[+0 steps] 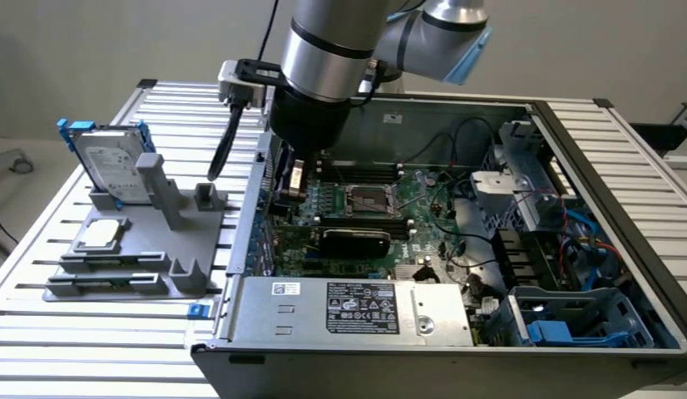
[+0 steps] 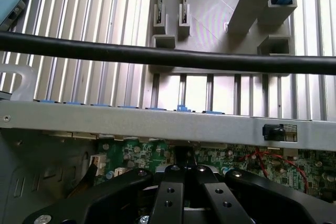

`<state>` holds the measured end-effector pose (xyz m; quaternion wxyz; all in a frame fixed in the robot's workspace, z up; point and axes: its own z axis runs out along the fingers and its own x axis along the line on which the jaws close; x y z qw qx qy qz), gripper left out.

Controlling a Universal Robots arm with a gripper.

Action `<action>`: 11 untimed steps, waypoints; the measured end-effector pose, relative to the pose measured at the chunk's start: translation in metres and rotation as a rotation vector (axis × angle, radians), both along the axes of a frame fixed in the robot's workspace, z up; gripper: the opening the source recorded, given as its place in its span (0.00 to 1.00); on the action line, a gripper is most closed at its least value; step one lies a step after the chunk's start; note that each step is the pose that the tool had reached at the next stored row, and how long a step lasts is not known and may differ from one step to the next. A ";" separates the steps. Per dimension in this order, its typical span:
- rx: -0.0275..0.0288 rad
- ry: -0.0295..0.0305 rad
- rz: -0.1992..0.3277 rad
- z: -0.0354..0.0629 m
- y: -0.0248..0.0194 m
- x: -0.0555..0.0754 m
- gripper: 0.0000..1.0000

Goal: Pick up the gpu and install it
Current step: 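Press down on the gpu until it lock into place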

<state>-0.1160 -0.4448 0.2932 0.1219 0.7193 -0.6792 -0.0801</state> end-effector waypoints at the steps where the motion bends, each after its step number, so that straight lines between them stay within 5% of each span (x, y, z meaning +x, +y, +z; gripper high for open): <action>1: -0.0001 0.0004 0.000 0.0005 0.0000 0.000 0.11; 11: 0.0003 0.0019 -0.005 0.0020 -0.0013 0.000 0.11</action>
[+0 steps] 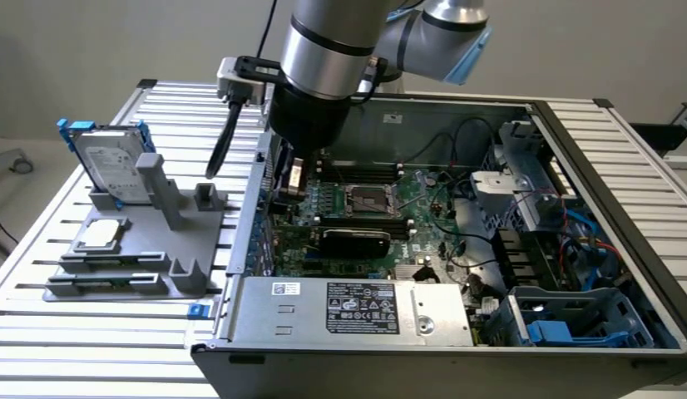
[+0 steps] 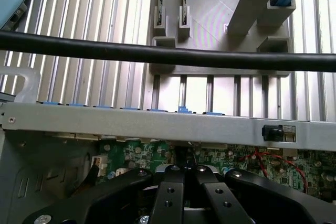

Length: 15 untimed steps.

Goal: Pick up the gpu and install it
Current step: 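Press down on the gpu until it lock into place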

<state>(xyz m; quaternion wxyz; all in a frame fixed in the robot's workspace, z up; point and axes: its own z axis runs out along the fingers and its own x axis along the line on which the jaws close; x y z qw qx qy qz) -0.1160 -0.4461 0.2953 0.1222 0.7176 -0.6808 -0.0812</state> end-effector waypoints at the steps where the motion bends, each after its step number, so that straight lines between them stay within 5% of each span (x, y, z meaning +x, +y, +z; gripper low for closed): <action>1: 0.0000 0.0003 -0.001 0.0000 -0.0001 0.000 0.11; 15: 0.0000 0.0028 -0.034 -0.0005 -0.0003 0.000 0.11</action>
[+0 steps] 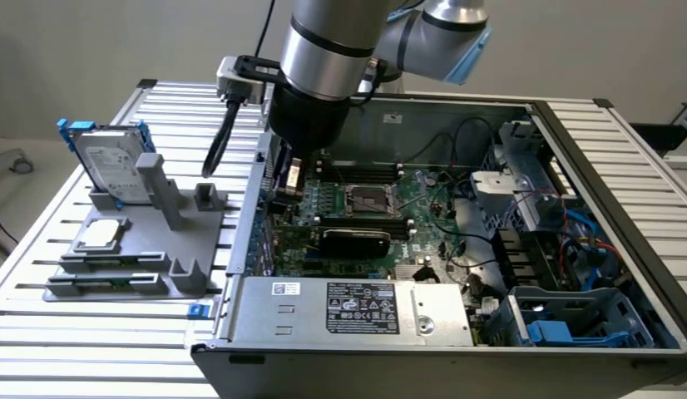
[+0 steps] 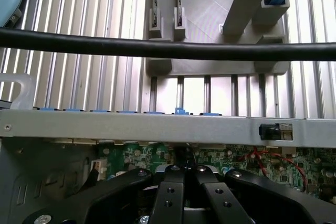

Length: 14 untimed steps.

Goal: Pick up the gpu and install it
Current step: 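Press down on the gpu until it lock into place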

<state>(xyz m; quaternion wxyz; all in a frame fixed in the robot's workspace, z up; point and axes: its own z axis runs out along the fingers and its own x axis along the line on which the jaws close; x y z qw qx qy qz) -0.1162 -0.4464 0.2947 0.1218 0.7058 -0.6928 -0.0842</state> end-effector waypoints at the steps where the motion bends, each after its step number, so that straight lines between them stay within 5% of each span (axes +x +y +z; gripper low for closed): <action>1: 0.0000 0.0000 -0.002 -0.0002 0.0000 0.000 0.11; 14: -0.0002 0.0060 -0.020 -0.0013 -0.0010 0.000 0.11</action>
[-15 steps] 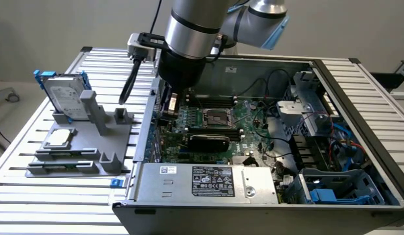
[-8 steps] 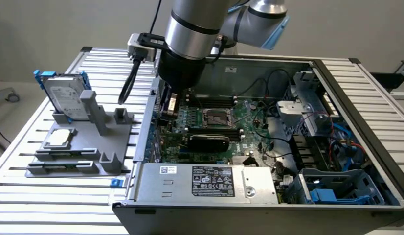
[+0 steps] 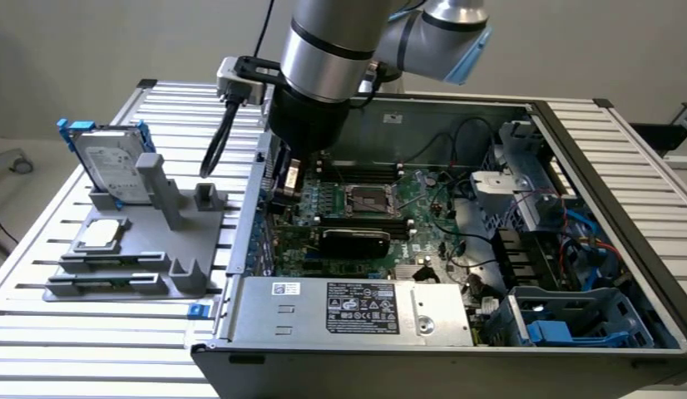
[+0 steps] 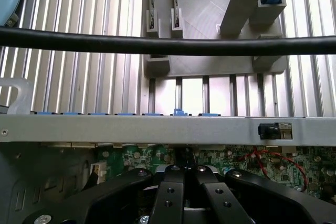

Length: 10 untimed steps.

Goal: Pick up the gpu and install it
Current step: 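Press down on the gpu until it lock into place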

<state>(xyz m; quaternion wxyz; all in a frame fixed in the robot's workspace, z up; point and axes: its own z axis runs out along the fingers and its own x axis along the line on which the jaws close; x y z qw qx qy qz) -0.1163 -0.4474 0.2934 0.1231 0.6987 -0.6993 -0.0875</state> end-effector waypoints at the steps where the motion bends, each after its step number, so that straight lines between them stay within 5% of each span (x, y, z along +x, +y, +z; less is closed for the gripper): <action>1: -0.0001 0.0002 -0.001 -0.0002 -0.0001 0.000 0.11; 10: -0.0004 0.0009 -0.003 -0.0032 -0.0002 0.000 0.11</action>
